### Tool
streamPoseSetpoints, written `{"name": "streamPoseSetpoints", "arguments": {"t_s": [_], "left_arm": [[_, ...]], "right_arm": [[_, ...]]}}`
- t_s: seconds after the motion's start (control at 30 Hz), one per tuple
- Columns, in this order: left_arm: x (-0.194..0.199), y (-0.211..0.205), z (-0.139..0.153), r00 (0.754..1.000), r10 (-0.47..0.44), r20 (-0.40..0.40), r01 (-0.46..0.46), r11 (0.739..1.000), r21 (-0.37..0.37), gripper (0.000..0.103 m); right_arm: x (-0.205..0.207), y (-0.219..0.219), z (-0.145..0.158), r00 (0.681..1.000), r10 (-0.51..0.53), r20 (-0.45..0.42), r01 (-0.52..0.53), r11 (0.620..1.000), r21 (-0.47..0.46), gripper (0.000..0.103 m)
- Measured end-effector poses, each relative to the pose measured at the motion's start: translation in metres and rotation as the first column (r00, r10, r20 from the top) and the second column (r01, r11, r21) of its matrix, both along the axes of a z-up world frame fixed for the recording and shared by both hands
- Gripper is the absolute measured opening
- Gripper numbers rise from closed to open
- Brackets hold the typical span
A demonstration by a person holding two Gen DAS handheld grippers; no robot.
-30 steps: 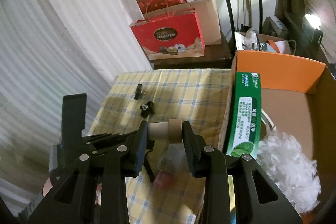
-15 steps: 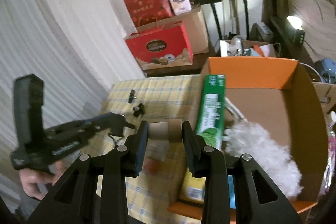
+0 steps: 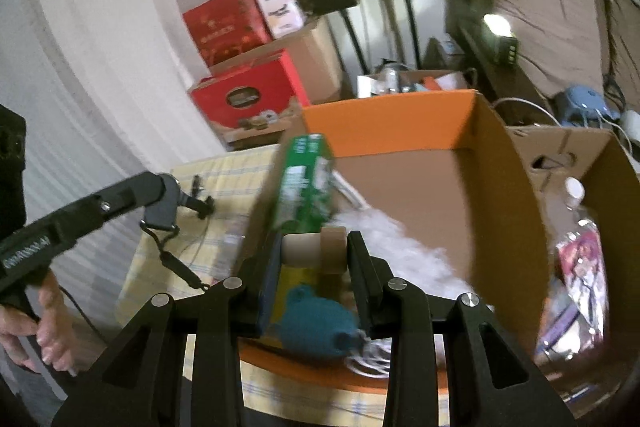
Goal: Organize objects
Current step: 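Carry the cork and cable into the orange box and open both tools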
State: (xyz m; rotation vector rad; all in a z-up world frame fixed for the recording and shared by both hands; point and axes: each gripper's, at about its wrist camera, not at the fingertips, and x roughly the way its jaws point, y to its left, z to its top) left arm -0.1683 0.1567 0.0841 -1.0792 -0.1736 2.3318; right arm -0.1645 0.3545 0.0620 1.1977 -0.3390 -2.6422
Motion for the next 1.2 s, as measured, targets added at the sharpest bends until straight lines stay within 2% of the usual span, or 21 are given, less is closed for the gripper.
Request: {"name": "streamPoseSetpoints", "arguments": {"t_s": [0.3,0.8,0.9,1.03,1.13,1.2], "left_arm": [[-0.008,0.068,-0.007,0.997,-0.078,0.006,0.078,0.997,-0.016,0.008],[-0.032,0.163,-0.033,0.988,-0.153,0.028,0.155,0.986,-0.056,0.009],[-0.033,0.171,-0.037,0.985,-0.164,0.048,0.167,0.984,-0.06,0.009],[-0.029,0.167,-0.038,0.986,-0.165,0.035,0.167,0.983,-0.08,0.01],[-0.029,0.16,-0.036,0.987,-0.155,0.034,0.157,0.984,-0.082,0.017],[-0.028,0.152,-0.035,0.99,-0.14,0.034,0.143,0.986,-0.083,0.019]], "right_arm": [[0.007,0.054,-0.018,0.993,-0.115,0.04,0.114,0.993,0.039,0.033],[0.004,0.092,-0.04,0.978,-0.199,0.069,0.193,0.978,0.075,0.035],[0.005,0.095,-0.042,0.975,-0.211,0.066,0.205,0.975,0.08,0.044],[0.005,0.1,-0.041,0.975,-0.216,0.061,0.212,0.975,0.066,0.044],[0.007,0.1,-0.037,0.975,-0.216,0.052,0.213,0.975,0.06,0.045],[0.007,0.098,-0.035,0.975,-0.216,0.047,0.213,0.975,0.057,0.05]]}}
